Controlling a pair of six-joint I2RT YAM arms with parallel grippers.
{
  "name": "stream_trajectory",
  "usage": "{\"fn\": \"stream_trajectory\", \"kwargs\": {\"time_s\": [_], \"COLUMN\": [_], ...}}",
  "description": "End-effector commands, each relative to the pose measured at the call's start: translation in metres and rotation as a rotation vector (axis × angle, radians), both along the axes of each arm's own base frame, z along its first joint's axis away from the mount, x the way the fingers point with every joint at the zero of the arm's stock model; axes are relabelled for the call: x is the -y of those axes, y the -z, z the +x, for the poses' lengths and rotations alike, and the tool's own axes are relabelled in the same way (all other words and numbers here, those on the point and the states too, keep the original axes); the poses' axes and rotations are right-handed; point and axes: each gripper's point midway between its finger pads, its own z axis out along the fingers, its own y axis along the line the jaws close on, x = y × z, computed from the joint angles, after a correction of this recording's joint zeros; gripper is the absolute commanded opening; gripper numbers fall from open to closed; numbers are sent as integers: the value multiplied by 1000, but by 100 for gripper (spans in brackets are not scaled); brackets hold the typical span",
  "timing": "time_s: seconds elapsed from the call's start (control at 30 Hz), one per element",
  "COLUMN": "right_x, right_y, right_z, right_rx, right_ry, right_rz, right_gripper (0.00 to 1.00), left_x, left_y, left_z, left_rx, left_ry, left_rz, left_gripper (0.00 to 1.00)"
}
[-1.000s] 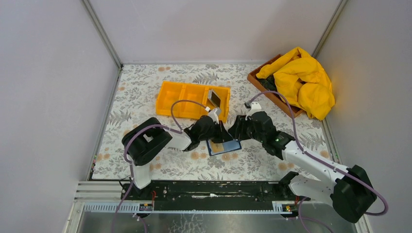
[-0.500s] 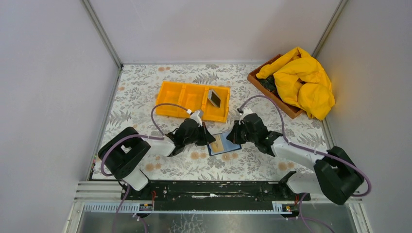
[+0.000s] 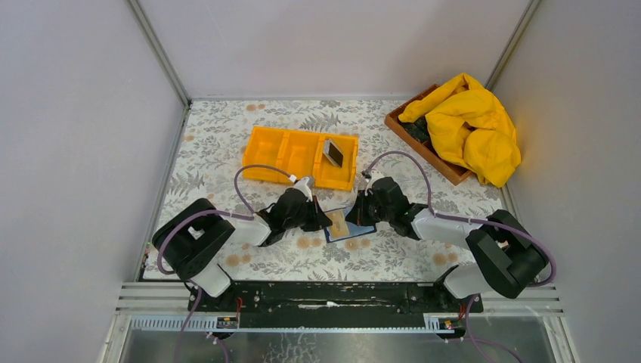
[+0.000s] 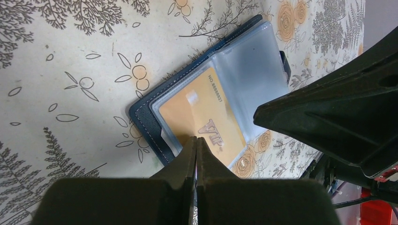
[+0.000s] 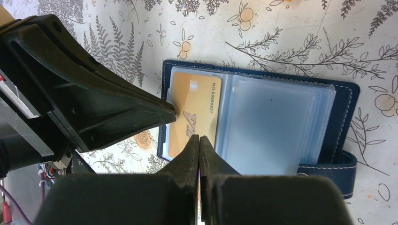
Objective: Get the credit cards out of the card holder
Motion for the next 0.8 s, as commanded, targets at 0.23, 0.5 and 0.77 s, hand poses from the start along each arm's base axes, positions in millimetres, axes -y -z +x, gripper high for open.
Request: {"fn": "stream_trajectory", "kwargs": {"time_s": [0.23, 0.5, 0.77], "right_x": [-10, -10, -9], "right_y": [-5, -2, 0], "right_z": [9, 10, 11], "right_rx": [22, 19, 18], "right_ry": [-7, -3, 2], "right_rz": [46, 40, 32], "right_gripper": [0, 0, 0], "left_x": [-1, -2, -2], "left_y": [2, -8, -5], "left_z": [0, -2, -5], "left_rx": [3, 18, 4], "left_ry": [22, 30, 37], "left_rz": [8, -3, -4], "left_gripper": [0, 0, 0]}}
